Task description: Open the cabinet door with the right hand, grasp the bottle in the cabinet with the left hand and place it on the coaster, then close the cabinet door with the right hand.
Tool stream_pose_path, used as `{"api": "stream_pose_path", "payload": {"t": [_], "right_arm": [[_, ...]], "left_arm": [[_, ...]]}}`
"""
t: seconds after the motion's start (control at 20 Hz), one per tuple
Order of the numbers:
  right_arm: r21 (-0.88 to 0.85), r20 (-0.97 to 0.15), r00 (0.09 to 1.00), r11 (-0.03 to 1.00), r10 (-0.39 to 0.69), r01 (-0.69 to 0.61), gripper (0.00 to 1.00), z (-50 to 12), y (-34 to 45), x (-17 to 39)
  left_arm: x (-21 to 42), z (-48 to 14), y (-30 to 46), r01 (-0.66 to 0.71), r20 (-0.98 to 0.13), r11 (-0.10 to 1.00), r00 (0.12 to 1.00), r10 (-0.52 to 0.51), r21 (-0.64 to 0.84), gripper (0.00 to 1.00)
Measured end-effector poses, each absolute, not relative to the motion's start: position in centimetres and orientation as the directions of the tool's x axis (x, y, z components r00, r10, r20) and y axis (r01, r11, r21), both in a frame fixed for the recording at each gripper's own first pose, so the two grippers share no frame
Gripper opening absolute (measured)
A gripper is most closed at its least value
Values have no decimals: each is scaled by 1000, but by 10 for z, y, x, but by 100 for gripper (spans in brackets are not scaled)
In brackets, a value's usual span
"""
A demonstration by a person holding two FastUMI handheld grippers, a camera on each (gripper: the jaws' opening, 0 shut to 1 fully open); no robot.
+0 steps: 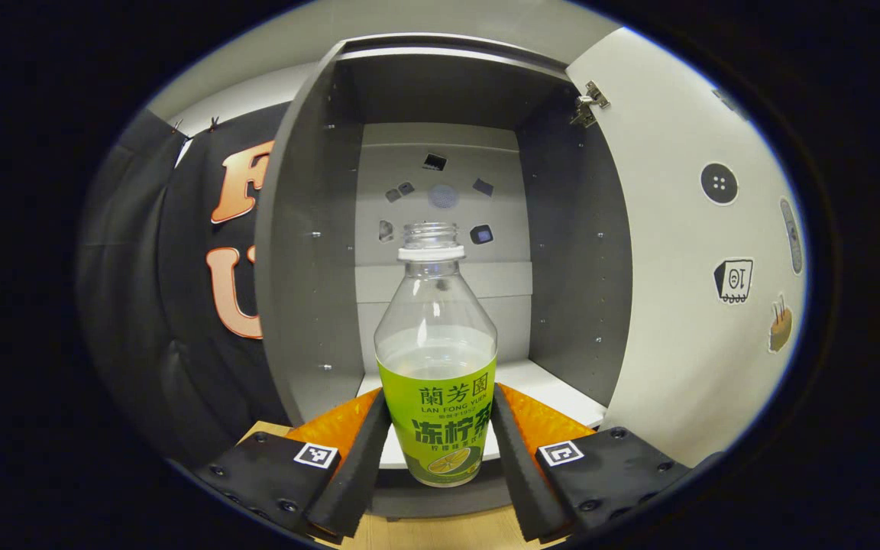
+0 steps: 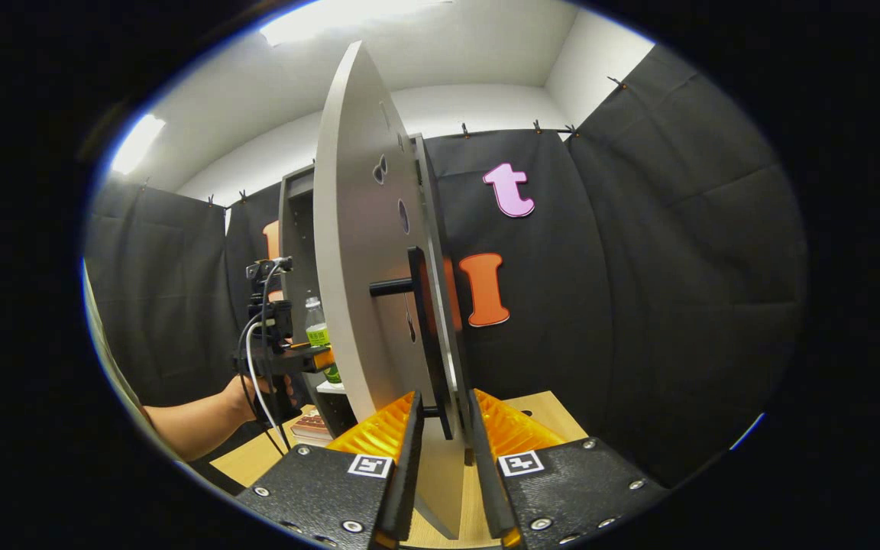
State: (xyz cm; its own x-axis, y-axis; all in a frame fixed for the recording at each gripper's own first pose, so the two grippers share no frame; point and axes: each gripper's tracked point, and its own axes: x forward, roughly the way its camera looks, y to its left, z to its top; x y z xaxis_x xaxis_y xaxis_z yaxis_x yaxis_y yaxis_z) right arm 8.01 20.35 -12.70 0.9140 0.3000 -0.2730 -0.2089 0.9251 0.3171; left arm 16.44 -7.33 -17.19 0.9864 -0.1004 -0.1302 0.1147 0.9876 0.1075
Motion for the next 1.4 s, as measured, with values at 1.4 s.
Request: {"api": "stream_pose_path", "payload": {"t": [1.4], "right_arm": [[211, -260, 955, 974, 142, -87, 70, -124, 193, 55]], "left_arm": [[28, -212, 37, -7, -124, 992, 992, 22, 123, 81]]}}
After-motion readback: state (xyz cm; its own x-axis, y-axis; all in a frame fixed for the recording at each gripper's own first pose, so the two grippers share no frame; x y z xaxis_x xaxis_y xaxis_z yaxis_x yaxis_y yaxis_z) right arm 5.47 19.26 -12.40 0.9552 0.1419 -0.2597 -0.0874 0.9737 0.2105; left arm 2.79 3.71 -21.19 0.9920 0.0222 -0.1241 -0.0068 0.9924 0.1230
